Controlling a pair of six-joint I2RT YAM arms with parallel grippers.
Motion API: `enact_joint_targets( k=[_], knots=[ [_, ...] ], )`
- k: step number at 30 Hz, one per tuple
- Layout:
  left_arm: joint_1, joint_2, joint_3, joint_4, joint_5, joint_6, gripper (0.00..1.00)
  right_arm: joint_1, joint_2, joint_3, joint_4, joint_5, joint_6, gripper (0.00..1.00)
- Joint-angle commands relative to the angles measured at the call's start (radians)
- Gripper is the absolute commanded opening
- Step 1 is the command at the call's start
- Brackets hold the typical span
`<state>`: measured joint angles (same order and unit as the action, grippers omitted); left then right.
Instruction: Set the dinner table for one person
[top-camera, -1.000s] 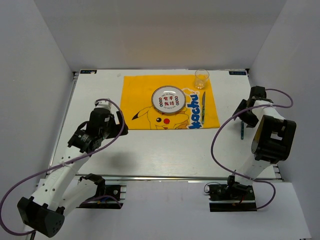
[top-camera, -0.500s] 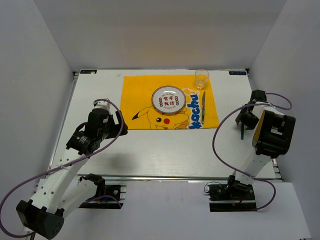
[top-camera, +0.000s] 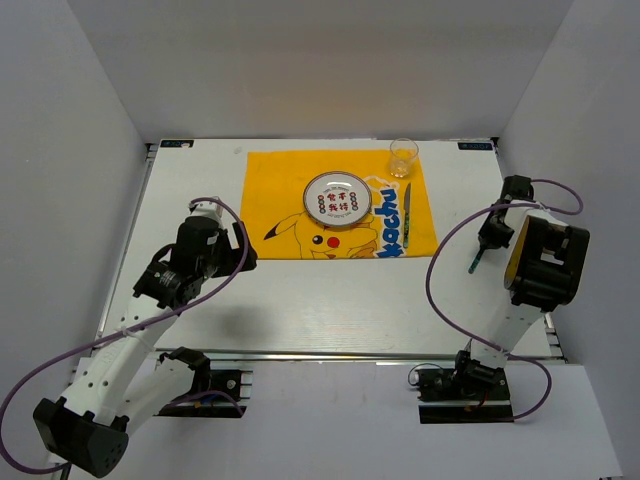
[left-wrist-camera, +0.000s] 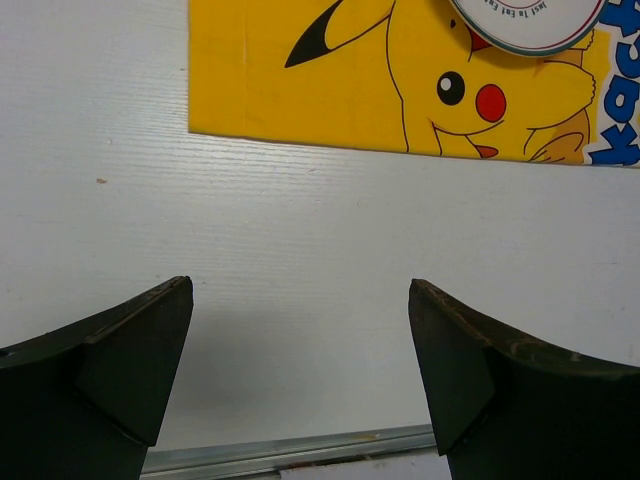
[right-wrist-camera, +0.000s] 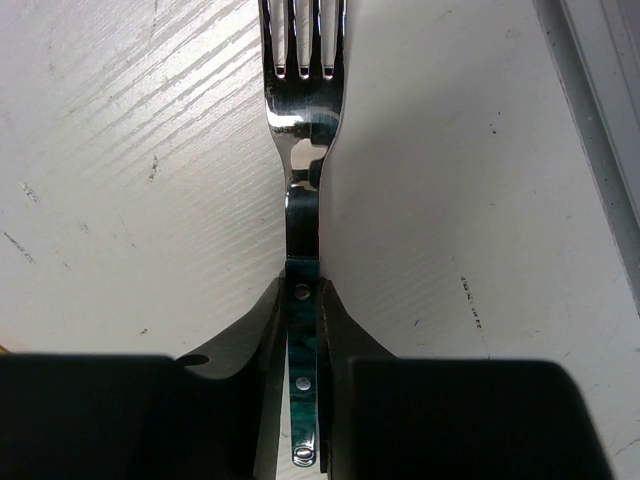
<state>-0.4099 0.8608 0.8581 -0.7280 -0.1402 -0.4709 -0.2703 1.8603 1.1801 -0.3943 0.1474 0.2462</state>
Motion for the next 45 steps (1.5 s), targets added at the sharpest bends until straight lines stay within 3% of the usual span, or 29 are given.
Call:
enact_joint_targets(
  k=[1, 10, 13, 17, 21, 27, 31, 45],
  knots=[
    [-0.004, -0.002, -0.007, 0.013, 0.011, 0.008, 0.98, 0.049, 0.004, -0.028, -0.020, -0.034, -0.001, 0.00],
    [-0.004, -0.005, -0.002, 0.003, -0.018, -0.005, 0.98, 0.267, -0.148, 0.167, -0.162, 0.007, 0.053, 0.00],
    [-0.004, -0.031, 0.004, -0.011, -0.064, -0.028, 0.98, 0.416, -0.127, 0.274, -0.210, 0.020, 0.096, 0.00],
    [0.006, -0.100, 0.002, -0.031, -0.134, -0.067, 0.98, 0.583, 0.024, 0.462, -0.273, 0.050, 0.159, 0.00],
    [0.006, -0.140, -0.002, -0.031, -0.144, -0.074, 0.98, 0.785, 0.235, 0.788, -0.345, 0.038, 0.231, 0.00],
    [-0.004, -0.132, 0.002, -0.045, -0.160, -0.086, 0.98, 0.925, 0.502, 1.133, -0.361, -0.009, 0.314, 0.00],
    [-0.004, -0.126, 0.001, -0.040, -0.151, -0.083, 0.98, 1.008, 0.533, 1.081, -0.186, -0.054, 0.323, 0.00],
    [-0.004, -0.129, -0.004, -0.025, -0.116, -0.068, 0.98, 1.060, 0.709, 1.181, -0.080, -0.100, 0.350, 0.00]
  ],
)
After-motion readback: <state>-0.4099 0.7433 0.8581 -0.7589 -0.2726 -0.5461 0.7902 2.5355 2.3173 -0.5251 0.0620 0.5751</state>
